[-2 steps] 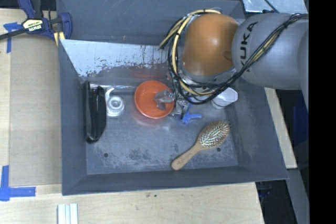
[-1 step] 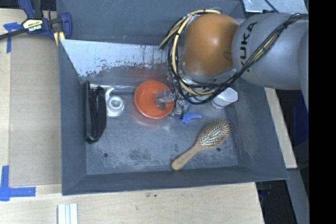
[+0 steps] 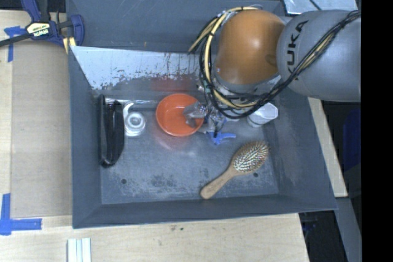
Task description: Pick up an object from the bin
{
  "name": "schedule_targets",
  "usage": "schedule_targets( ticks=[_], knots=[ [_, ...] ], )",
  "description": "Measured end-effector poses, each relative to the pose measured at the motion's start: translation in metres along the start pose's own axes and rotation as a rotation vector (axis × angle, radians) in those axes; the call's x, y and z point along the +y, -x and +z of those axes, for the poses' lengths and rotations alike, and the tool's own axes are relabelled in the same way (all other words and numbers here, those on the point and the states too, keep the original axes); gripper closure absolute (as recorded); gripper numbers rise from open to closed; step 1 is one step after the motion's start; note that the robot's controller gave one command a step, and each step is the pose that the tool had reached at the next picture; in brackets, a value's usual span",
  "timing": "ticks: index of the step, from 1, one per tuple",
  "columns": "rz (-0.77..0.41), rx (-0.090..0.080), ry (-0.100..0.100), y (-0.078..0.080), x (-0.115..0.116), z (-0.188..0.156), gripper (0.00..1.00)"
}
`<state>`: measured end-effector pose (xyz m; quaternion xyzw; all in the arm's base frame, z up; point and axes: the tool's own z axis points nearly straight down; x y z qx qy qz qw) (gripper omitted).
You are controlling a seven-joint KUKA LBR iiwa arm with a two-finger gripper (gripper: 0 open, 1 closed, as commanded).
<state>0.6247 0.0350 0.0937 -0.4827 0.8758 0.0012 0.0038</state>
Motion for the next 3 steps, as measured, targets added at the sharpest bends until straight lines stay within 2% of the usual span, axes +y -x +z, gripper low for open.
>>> schedule_targets(
  ticks=[1, 3],
  knots=[
    [0.002, -0.004, -0.005, 0.001, -0.002, -0.044, 1.00],
    [0.003, -0.006, -0.008, 0.002, -0.002, -0.088, 1.00]
  ],
)
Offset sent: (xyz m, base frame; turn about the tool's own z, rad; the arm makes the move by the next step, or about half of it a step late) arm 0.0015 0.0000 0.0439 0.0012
